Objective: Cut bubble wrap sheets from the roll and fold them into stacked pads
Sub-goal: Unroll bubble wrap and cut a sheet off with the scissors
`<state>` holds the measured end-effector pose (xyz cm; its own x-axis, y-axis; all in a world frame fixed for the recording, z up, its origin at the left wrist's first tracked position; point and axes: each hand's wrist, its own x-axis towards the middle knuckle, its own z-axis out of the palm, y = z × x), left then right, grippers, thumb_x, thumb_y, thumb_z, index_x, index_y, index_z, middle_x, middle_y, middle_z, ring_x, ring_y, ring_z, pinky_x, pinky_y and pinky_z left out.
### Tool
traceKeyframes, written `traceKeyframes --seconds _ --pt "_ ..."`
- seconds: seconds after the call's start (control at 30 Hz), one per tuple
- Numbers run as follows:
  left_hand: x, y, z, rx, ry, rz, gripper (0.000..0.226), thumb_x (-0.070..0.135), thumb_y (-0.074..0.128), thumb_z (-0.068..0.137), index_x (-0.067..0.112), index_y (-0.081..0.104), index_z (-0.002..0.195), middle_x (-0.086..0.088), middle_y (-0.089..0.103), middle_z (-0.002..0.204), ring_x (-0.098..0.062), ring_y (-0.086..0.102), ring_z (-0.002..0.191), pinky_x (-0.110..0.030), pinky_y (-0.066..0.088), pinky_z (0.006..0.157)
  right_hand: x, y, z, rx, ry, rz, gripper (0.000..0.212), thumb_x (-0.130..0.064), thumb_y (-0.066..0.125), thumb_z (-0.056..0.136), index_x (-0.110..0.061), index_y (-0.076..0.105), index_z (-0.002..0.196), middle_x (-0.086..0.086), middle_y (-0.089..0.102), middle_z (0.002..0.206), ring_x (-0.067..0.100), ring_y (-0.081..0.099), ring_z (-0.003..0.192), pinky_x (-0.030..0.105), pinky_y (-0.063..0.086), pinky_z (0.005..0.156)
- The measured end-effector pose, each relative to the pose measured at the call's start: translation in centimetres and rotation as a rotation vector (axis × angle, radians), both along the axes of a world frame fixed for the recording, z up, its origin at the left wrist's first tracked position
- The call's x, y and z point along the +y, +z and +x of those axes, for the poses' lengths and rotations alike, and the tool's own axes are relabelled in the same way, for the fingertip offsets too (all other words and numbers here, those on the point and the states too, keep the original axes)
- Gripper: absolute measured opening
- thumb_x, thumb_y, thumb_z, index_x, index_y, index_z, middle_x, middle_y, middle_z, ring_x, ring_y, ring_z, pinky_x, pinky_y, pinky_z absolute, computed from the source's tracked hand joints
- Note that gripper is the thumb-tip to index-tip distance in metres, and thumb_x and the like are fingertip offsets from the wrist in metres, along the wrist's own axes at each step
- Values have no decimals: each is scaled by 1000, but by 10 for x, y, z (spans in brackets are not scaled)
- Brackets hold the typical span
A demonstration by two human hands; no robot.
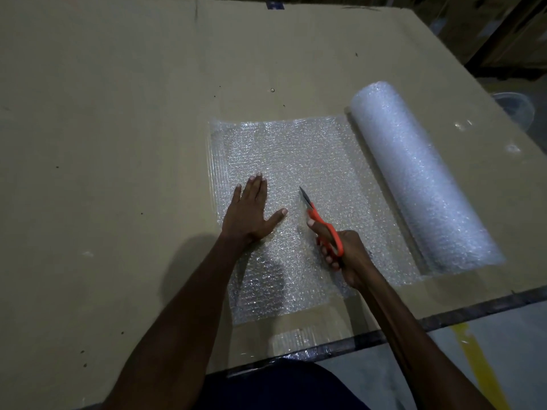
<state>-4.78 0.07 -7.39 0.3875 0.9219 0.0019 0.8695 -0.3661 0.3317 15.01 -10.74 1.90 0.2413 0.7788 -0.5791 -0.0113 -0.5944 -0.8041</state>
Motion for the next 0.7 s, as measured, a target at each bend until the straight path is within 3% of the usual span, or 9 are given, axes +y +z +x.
traceKeyframes --seconds 0.23,0.4,0.7 --pt "-1 -1 -1 3 2 -2 98 77 15 92 7 4 159 -8 -4 167 -20 -6 154 -45 -2 125 7 -6 3 -14 3 9 42 -38 88 77 -7 64 61 9 53 51 15 41 38 20 29 37" --pt "0 -2 0 11 8 -6 97 75 19 93 7 3 159 -8 -4 168 -20 -7 154 -45 -4 124 16 -5 0 19 9 7 47 -47 88 74 -4 67 75 8 54 55 14 43 41 21 31 38" --pt "-2 -2 -1 4 3 -12 96 75 19 93 8 1 159 -8 -6 167 -18 -9 154 -44 -5 124 19 -9 -1 31 -6 -3 44 -44 89 73 -8 64 67 7 53 53 14 41 40 19 29 37"
